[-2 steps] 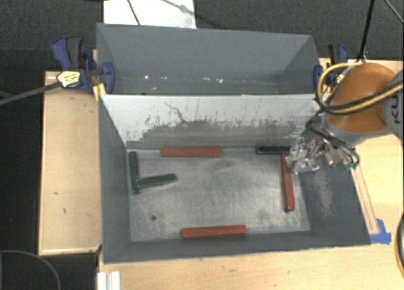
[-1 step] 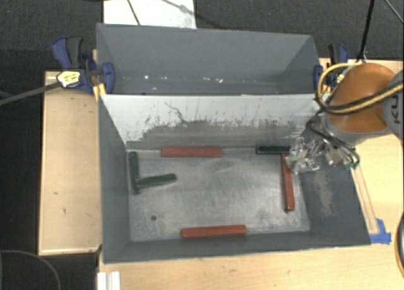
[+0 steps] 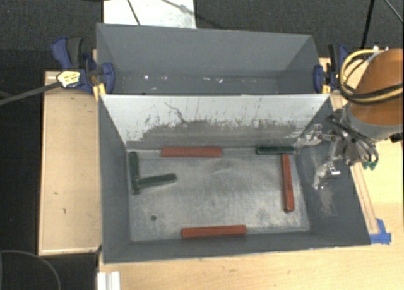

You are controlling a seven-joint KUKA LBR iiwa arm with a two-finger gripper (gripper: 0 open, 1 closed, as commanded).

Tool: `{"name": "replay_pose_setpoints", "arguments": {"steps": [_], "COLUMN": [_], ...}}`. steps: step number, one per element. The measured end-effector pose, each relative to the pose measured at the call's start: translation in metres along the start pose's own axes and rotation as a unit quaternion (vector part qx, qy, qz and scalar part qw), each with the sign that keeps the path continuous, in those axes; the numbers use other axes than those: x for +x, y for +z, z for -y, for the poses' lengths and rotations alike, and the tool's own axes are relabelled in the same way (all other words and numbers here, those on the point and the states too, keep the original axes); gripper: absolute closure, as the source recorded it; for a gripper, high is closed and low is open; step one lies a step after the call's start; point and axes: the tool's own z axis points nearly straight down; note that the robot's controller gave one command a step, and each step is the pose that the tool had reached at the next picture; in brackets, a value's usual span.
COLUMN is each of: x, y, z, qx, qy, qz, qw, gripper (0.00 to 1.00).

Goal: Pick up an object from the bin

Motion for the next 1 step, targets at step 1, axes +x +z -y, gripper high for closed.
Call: {"name": "replay_pose_setpoints", "arguments": {"steps": [1], "x": [0.0008], "y": [0.0015], "z": [-0.0004], "qx": [-0.001], "qy": [0.000], "qz": [-0.0016], "qw": [1.0000], "gripper": [0.00]}}
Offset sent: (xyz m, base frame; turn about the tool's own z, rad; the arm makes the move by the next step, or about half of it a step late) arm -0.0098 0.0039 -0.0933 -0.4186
